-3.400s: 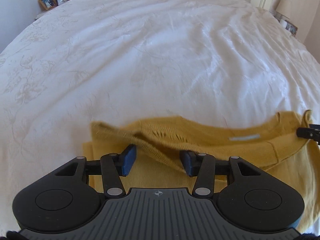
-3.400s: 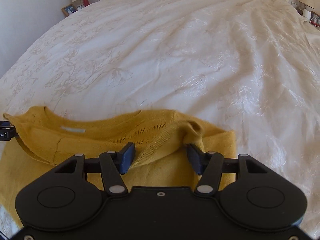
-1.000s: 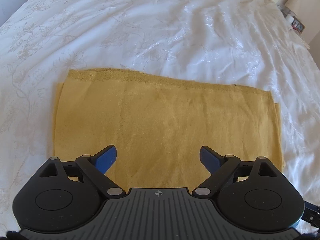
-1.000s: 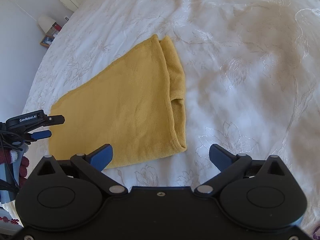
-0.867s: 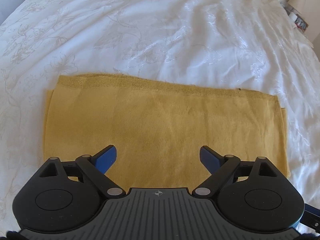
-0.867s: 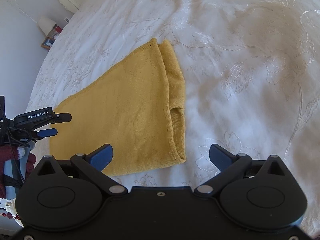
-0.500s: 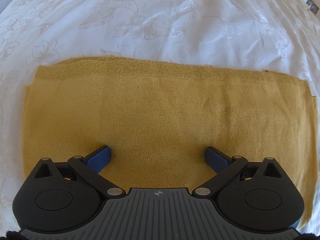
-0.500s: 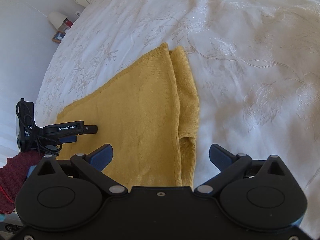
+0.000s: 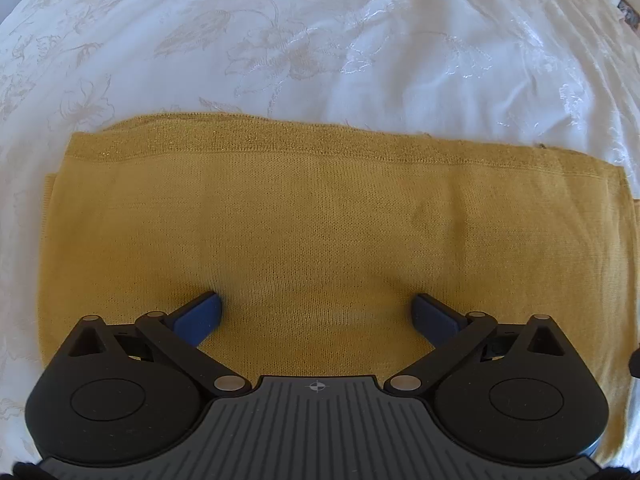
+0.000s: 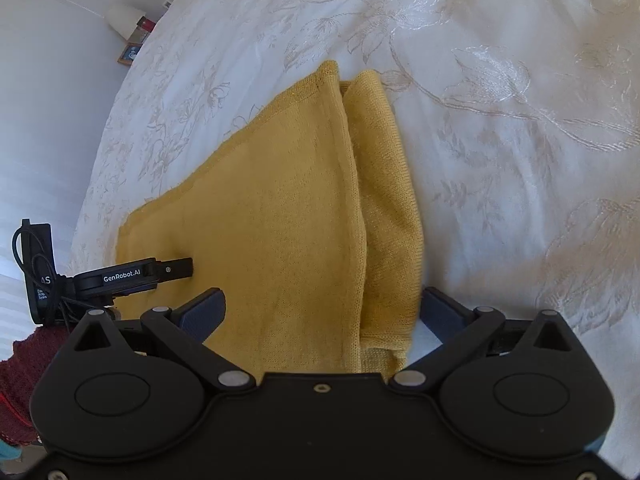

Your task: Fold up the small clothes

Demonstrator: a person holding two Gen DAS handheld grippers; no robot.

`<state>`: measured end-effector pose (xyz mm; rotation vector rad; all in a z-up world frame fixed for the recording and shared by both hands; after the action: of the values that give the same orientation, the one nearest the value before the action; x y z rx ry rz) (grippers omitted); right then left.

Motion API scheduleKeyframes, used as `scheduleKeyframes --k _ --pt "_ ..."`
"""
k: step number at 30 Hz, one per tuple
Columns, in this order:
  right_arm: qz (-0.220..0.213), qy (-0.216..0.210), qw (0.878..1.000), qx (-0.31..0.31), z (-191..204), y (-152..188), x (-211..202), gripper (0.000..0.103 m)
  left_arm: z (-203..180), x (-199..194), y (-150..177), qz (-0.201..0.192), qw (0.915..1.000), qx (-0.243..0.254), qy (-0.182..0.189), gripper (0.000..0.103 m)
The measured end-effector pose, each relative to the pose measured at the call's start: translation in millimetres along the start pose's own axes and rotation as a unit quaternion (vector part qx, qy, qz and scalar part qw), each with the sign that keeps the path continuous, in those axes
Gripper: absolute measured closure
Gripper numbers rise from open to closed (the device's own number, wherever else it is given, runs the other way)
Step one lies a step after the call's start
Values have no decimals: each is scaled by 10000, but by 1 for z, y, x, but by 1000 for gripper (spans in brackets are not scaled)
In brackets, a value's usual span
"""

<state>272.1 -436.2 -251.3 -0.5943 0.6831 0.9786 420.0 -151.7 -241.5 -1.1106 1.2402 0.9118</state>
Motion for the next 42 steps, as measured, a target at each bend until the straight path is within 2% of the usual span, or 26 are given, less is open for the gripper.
scheduleKeyframes --k 2,6,11,17,23,29,30,32,34,37,39,42 --pt "-22 -99 9999 80 -4 -3 1 0 1 -7 -6 -60 10000 -64 23 0" --pt "-57 -216 9996 178 -7 -5 0 0 3 -24 -22 -424 9989 -172 -29 1" --pt "-80 -273 9994 200 -10 -5 -1 0 0 -4 -48 -209 9995 -88 -212 0" --pt "-110 -420 9987 274 -16 -7 -1 0 -3 1 -53 -173 9995 98 -231 1" --pt "-110 -514 9983 247 -22 -7 -4 0 14 -39 -13 -566 9984 22 51 1" --pt "-37 -338 9992 214 -16 -9 -3 1 48 -69 49 -524 9976 -442 108 1" --pt "-18 -211 9996 177 -13 -9 -2 7 55 -71 57 -501 9973 -535 98 1" --pt "17 56 10000 41 -4 -10 -2 30 67 -73 75 -442 9966 -694 70 1" --pt "73 280 9996 -5 1 -10 -2 66 76 -76 89 -389 9961 -787 72 1" --pt "31 380 9992 -120 13 -10 -4 74 88 -80 107 -329 9963 -787 59 1" --pt "-18 534 9982 -283 27 -8 -7 75 96 -85 116 -350 9963 -778 51 1" --pt "-138 551 9975 -427 50 -7 -17 76 107 -88 124 -388 9958 -823 120 1"
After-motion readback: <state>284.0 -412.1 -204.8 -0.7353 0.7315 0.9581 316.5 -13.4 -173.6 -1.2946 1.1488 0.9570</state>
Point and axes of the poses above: each gripper's, at about its wrist camera, not at the fingertips, and x roughly the way its jaws point, z to its left, y to its underside, the point moved 1 cm from there along x, roughly the way its jaws point, and after that the axes turned 8 degrees about z, right-handed, at the moved point
